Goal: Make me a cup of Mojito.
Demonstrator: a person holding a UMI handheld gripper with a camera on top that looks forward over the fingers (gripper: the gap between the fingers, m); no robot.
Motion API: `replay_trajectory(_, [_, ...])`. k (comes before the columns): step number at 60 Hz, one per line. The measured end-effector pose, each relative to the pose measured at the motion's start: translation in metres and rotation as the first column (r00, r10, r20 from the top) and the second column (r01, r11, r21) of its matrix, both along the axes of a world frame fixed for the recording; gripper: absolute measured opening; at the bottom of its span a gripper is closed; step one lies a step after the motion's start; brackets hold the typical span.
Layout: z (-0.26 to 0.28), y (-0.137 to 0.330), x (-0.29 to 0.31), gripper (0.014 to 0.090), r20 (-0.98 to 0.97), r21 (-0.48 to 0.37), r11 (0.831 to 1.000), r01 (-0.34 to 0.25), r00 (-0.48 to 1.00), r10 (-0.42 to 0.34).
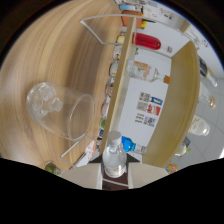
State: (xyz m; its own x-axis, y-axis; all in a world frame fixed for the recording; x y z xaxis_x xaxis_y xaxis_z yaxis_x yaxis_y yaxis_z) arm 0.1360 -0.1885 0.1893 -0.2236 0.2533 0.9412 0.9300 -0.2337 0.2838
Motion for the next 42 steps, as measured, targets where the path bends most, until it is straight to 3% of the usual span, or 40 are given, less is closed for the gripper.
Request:
replay_trajectory(9, [0.003,0.001,-0.013,0.0335,0.180,-0.032,0.997,-0.074,0.981,0.078])
replay_trajectory(24, [-0.001,-0.003,-0.019,0.0337,0.265,-0.083,0.989,-0.120,0.954,0.138])
replay_trajectory(30, [0.002,-0.007,-0.017,0.0338,0.176,-0.066,0.993,-0.102,0.978,0.112])
replay_trajectory(35, [0.012,-0.008,-0.021,0.0337,0.061,-0.025,0.992,-0.121,0.991,0.122])
replay_trajectory(42, [0.028,-0.014,-0.029,0.0339,-0.342,0.055,0.994,-0.095,0.933,0.108])
